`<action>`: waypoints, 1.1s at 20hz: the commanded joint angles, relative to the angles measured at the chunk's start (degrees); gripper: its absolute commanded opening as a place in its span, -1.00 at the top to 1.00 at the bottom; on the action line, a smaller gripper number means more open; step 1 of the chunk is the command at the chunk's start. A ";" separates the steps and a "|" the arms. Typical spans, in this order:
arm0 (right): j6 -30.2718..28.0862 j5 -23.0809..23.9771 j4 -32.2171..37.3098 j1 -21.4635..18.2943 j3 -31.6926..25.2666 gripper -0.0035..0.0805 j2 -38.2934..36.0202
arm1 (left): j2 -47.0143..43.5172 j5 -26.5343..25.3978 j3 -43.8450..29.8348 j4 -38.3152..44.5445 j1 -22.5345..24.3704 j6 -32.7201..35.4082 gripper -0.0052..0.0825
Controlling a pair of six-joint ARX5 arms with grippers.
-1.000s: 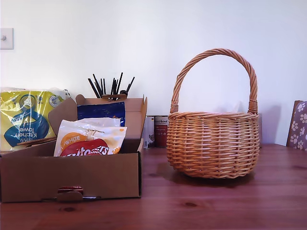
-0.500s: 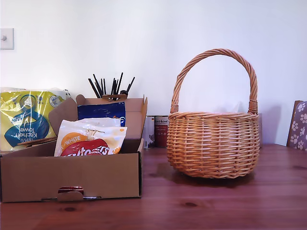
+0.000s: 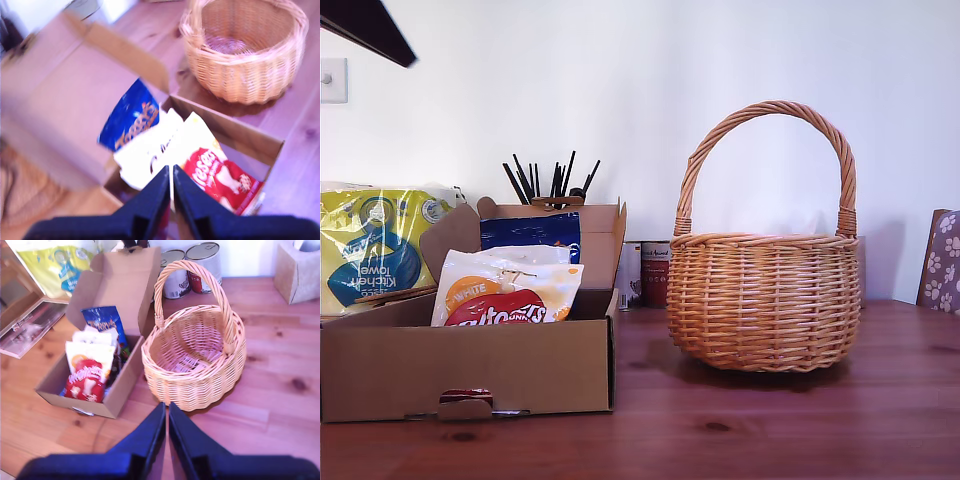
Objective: Move the bags of Easter eggs from the cardboard box on the left into the woven basket on the right side.
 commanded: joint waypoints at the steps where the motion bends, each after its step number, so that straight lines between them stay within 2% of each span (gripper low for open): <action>1: -0.96 -1.70 0.66 0.35 0.72 0.95 0.81 | 3.54 -0.07 0.15 0.98 -1.16 1.62 -0.01; 2: -0.94 -2.49 0.15 0.63 0.72 0.94 1.16 | 5.49 -1.16 0.31 1.90 -1.81 1.64 -0.52; 3: -0.94 -2.75 -0.26 0.90 0.72 0.94 1.25 | 7.39 -2.89 0.31 2.82 -2.27 1.81 -0.84; 4: -0.98 -2.75 -0.50 1.14 0.72 0.95 1.25 | 9.35 -4.46 0.31 3.85 -2.64 2.47 -0.92; 12: -2.29 -3.13 -0.11 2.84 0.72 0.94 1.73 | 22.73 -4.46 0.33 11.39 -3.48 11.15 -0.91; 15: -2.29 -3.13 -0.24 2.84 0.72 0.94 1.95 | 27.08 -4.46 0.46 13.57 -2.95 11.13 -0.91; 22: -2.29 -3.13 -0.31 2.84 0.72 0.94 1.99 | 31.54 -1.99 0.61 9.55 -2.73 11.08 -0.91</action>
